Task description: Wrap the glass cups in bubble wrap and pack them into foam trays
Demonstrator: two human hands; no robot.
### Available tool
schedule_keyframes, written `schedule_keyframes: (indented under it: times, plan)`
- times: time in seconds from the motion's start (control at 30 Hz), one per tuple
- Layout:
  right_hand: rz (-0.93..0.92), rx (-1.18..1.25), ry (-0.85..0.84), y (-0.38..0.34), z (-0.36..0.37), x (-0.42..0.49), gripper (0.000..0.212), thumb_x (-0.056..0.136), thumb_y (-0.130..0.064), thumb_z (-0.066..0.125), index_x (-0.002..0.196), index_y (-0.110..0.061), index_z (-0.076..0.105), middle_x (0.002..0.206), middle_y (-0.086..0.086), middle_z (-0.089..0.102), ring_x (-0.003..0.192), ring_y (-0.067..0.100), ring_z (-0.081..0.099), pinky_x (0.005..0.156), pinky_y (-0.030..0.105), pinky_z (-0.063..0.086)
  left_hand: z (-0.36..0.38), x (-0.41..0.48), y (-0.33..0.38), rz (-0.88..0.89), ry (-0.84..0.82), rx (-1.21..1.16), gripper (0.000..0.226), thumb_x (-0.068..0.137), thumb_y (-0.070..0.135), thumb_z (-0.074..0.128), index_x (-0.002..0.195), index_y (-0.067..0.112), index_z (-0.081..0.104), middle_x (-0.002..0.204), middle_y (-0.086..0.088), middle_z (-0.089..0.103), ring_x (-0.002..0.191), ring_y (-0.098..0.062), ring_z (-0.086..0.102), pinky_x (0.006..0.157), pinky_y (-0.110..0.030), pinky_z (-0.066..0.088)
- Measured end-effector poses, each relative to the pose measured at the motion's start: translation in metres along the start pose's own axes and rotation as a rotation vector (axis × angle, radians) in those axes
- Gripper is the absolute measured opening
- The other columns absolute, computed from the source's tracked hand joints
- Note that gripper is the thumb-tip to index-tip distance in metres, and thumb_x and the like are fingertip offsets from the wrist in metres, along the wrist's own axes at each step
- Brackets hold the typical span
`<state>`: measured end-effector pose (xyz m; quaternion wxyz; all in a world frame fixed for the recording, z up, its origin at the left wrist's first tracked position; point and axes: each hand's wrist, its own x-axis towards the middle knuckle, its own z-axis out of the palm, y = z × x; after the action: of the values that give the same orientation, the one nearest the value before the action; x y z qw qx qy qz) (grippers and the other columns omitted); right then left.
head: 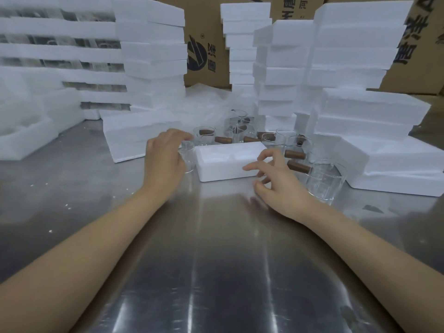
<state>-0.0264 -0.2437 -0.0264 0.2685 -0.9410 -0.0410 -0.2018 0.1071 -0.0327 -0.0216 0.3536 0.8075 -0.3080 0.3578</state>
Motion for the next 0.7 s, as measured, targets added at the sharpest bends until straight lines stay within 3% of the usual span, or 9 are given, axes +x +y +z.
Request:
schedule_keyframes:
  times: [0.1, 0.2, 0.3, 0.37, 0.47, 0.53, 0.6, 0.7]
  plan:
    - [0.021, -0.008, 0.024, -0.001, -0.002, 0.001, 0.033, 0.092, -0.007, 0.051, 0.121, -0.019, 0.06, 0.119, -0.004, 0.034, 0.097, 0.012, 0.052, 0.091, 0.02, 0.042, -0.001, 0.002, -0.009, -0.048, -0.109, 0.174, 0.042, 0.074, 0.012, 0.041, 0.106, 0.01, 0.068, 0.104, -0.006, 0.065, 0.1, -0.03, 0.057, 0.093, -0.037, 0.031]
    - [0.023, -0.013, 0.031, 0.001, -0.003, 0.001, 0.033, 0.091, -0.005, 0.05, 0.12, -0.016, 0.061, 0.114, -0.004, 0.037, 0.099, 0.011, 0.05, 0.092, 0.021, 0.041, -0.003, 0.003, -0.023, -0.021, -0.204, 0.272, 0.031, 0.081, 0.029, 0.047, 0.088, 0.012, 0.072, 0.094, -0.004, 0.067, 0.096, -0.03, 0.057, 0.093, -0.036, 0.031]
    - [0.024, -0.026, 0.014, 0.004, -0.001, 0.002, 0.032, 0.09, -0.003, 0.051, 0.118, -0.013, 0.062, 0.106, -0.001, 0.043, 0.096, 0.019, 0.052, 0.089, 0.023, 0.041, 0.003, 0.002, -0.029, -0.057, -0.175, 0.206, 0.013, 0.088, 0.019, 0.06, 0.081, 0.012, 0.067, 0.094, -0.004, 0.063, 0.099, -0.03, 0.053, 0.091, -0.033, 0.03]
    - [0.006, -0.019, -0.007, 0.006, 0.001, 0.003, 0.032, 0.088, -0.002, 0.053, 0.117, -0.012, 0.063, 0.103, -0.001, 0.047, 0.098, 0.02, 0.052, 0.084, 0.015, 0.038, 0.006, 0.003, -0.027, -0.163, -0.101, 0.11, 0.009, 0.09, 0.016, 0.058, 0.082, 0.012, 0.063, 0.098, -0.003, 0.057, 0.104, -0.028, 0.049, 0.089, -0.031, 0.031]
    - [-0.052, -0.042, -0.049, 0.008, 0.003, 0.004, 0.032, 0.089, -0.008, 0.058, 0.12, -0.012, 0.063, 0.112, 0.001, 0.056, 0.111, 0.017, 0.051, 0.093, 0.015, 0.033, 0.004, 0.006, -0.019, -0.243, 0.049, -0.004, 0.008, 0.091, 0.013, 0.056, 0.085, 0.011, 0.061, 0.103, -0.007, 0.054, 0.108, -0.028, 0.045, 0.093, -0.043, 0.041]
    - [-0.068, -0.084, -0.109, 0.008, 0.004, 0.005, 0.038, 0.091, -0.021, 0.058, 0.128, -0.017, 0.058, 0.127, -0.001, 0.057, 0.119, 0.015, 0.051, 0.102, 0.025, 0.037, 0.001, 0.006, -0.011, -0.213, 0.132, -0.027, 0.007, 0.09, 0.01, 0.054, 0.085, 0.01, 0.059, 0.105, -0.009, 0.053, 0.107, -0.029, 0.045, 0.092, -0.045, 0.042]
    - [-0.048, -0.153, -0.195, 0.006, 0.006, 0.005, 0.047, 0.092, -0.031, 0.055, 0.138, -0.024, 0.049, 0.144, -0.007, 0.048, 0.13, 0.012, 0.045, 0.108, 0.031, 0.036, 0.0, 0.005, -0.002, -0.157, 0.189, -0.022, 0.006, 0.088, 0.009, 0.053, 0.085, 0.008, 0.058, 0.104, -0.01, 0.053, 0.105, -0.03, 0.046, 0.09, -0.038, 0.039]
    - [-0.026, -0.073, -0.154, 0.002, 0.007, 0.004, 0.043, 0.096, -0.033, 0.05, 0.139, -0.028, 0.048, 0.142, -0.011, 0.05, 0.127, 0.006, 0.047, 0.105, 0.022, 0.037, -0.002, 0.004, 0.012, -0.018, 0.197, 0.008, 0.005, 0.086, 0.002, 0.054, 0.087, 0.005, 0.059, 0.103, -0.013, 0.054, 0.103, -0.029, 0.044, 0.085, -0.028, 0.032]
